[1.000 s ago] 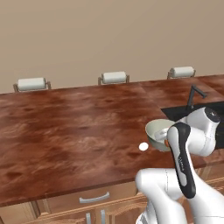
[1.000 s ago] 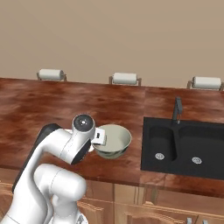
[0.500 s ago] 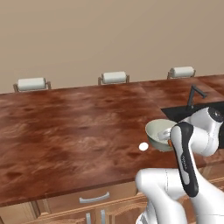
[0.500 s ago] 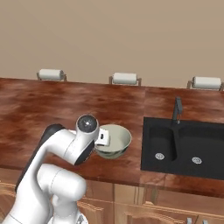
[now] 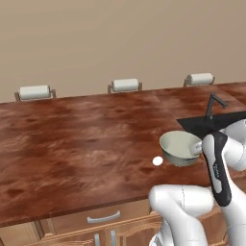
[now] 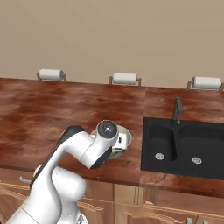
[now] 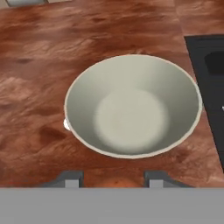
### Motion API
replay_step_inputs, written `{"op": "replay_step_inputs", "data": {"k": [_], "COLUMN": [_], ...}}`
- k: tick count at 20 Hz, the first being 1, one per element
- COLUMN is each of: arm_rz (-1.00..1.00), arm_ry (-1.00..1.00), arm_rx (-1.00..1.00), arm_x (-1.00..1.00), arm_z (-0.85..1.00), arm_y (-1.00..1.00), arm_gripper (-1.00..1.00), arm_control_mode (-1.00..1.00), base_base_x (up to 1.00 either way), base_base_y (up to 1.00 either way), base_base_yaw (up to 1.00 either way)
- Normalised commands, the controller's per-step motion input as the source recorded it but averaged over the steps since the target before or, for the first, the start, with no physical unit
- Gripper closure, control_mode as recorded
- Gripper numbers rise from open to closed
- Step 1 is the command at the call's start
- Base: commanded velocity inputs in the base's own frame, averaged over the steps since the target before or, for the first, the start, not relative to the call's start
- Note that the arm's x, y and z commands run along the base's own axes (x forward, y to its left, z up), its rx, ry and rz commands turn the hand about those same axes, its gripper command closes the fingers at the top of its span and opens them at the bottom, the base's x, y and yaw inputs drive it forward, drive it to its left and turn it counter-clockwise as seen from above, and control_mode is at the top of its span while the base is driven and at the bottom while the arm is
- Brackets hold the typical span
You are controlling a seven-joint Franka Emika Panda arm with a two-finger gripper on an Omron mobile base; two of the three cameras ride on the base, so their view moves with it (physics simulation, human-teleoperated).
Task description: Gather the eggs and milk located in the vicinity of the sink area and place them right next to the bowl.
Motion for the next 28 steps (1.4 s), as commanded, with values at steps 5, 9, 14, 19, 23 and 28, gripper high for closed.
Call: {"op": "replay_step_inputs", "data": {"k": [5,9,14,19,23,28], "arm_rz": [0.16,0.25,0.3,0.34,0.36,0.22], "arm_ry": [-0.02,-0.03,-0.1,-0.12,-0.17,-0.07], "arm_rx": [-0.04,-0.09,-0.06,-0.07,-0.08,-0.04], "arm_x": [0.16,0.31,0.3,0.2,0.22,0.05], "arm_z": [-0.05,-0.03,-0.23,-0.38,-0.4,-0.14], "arm_y": [-0.7,-0.62,-0.64,-0.7,-0.68,-0.3], "arm_gripper": [1.0,1.0,1.0,1.0,1.0,1.0], "arm_control_mode": [-1.0,-1.0,-1.0,-1.0,-1.0,-1.0], "base_base_x": [0.0,0.0,0.0,0.0,0.0,0.0], "base_base_y": [0.0,0.0,0.0,0.0,0.0,0.0], "base_base_yaw": [0.0,0.0,0.0,0.0,0.0,0.0]}}
